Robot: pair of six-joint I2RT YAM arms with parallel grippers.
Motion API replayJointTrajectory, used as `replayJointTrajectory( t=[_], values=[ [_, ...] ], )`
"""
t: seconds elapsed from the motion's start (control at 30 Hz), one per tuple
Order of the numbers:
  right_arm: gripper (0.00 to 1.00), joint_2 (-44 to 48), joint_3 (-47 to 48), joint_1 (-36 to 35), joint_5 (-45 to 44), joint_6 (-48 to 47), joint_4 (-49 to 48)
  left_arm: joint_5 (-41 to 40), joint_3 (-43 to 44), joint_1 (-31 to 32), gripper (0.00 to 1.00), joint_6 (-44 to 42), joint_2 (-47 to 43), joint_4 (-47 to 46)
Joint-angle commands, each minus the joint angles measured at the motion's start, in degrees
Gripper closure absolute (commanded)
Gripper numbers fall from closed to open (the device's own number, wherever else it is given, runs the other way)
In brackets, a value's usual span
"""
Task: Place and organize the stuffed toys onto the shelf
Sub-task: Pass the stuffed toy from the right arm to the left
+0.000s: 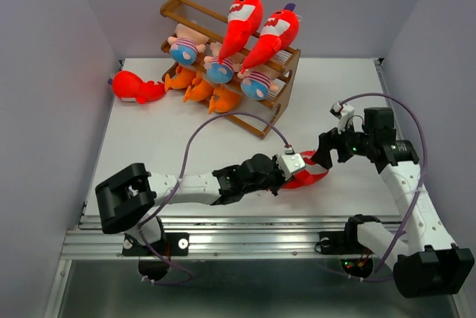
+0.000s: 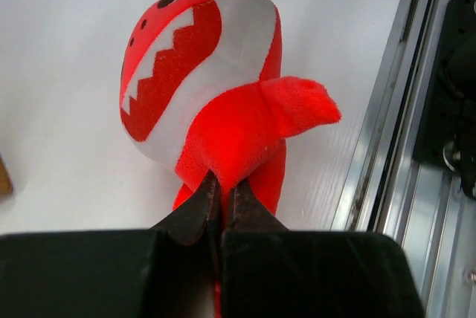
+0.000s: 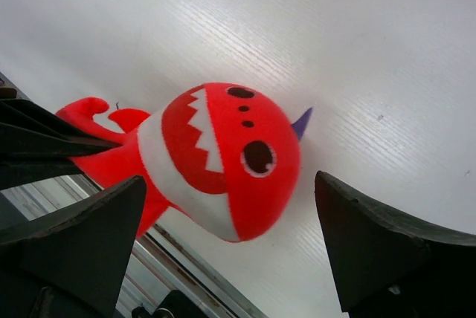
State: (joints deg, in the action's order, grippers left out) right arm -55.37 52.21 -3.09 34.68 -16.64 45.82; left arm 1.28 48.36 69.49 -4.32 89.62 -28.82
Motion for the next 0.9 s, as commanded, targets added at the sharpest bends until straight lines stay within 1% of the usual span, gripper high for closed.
replayJointTrajectory(
  t=[0.0,0.07,0.1,0.17,0.2,0.27,0.3,0.33,0.37,0.43,0.57,0.6,0.63,0.67,0.7,0.77,0.8,0.83,0.87],
  values=[
    [0.0,3.4,5.5,-0.4,-3.2,0.8,-2.5,0.7,-4.3,-1.6,1.0,-3.4,-11.8,2.4],
    [0.0,4.6,6.9,-0.4,-7.0,0.4,-2.7,2.8,-6.0,-3.7,1.0,-4.7,-15.8,5.2],
    [0.0,5.0,7.2,-0.4,-8.0,0.3,-2.9,4.0,-6.4,-4.7,1.0,-5.1,-19.9,6.2],
    [0.0,6.6,6.5,-0.4,-10.1,0.1,-4.4,4.4,-7.0,-7.4,1.0,-5.7,-24.0,9.0],
    [0.0,7.1,5.9,-0.4,-10.4,0.1,-5.1,5.0,-7.1,-8.4,1.0,-6.0,-27.8,9.9],
    [0.0,7.8,4.1,-0.4,-10.2,0.6,-7.1,7.8,-6.9,-11.6,1.0,-6.3,-31.2,12.1],
    [0.0,7.8,3.2,-0.4,-9.8,0.7,-7.7,8.8,-6.3,-12.6,1.0,-6.3,-34.5,12.7],
    [0.0,7.6,1.2,-0.4,-9.2,0.9,-8.5,10.5,-5.7,-14.5,1.0,-6.1,-36.0,13.7],
    [0.0,7.6,0.0,-0.4,-8.9,0.9,-9.0,11.2,-5.1,-14.5,1.0,-6.0,-37.3,14.1],
    [0.0,7.1,-3.5,-0.4,-8.1,0.8,-10.2,12.1,-2.0,-17.0,1.0,-5.3,-40.3,15.0],
    [0.0,8.0,-8.5,-0.4,-2.5,-0.7,-14.1,14.5,6.2,-21.7,1.0,-5.1,-40.9,17.4],
    [0.0,8.0,-8.3,-0.4,-2.2,-0.9,-13.8,14.5,9.7,-23.5,1.0,-5.3,-40.1,17.4],
    [0.0,8.0,-8.3,-0.4,-2.0,-1.1,-14.1,14.5,11.3,-24.7,1.0,-5.4,-39.5,17.2],
    [0.0,8.0,-8.7,-0.4,-0.9,-0.9,-14.9,14.5,14.5,-26.0,1.0,-5.4,-38.1,16.3],
    [0.0,7.9,-8.8,-0.4,-0.8,-1.1,-15.3,14.5,16.0,-28.6,1.0,-5.4,-37.4,15.8],
    [0.0,7.7,-9.3,-0.4,-0.8,-1.9,-15.9,14.2,19.2,-31.2,1.0,-4.7,-35.5,14.7],
    [0.0,7.8,-10.4,-0.4,-0.6,-1.9,-17.2,14.1,22.4,-33.8,1.0,-4.0,-33.4,13.7],
    [0.0,7.8,-10.5,-0.4,-0.5,-2.0,-17.1,14.1,23.9,-33.8,1.0,-3.4,-32.2,13.4],
    [0.0,7.8,-10.5,-0.4,-0.4,-2.1,-17.1,14.0,25.5,-36.2,1.0,-3.0,-31.0,12.7]
  ],
)
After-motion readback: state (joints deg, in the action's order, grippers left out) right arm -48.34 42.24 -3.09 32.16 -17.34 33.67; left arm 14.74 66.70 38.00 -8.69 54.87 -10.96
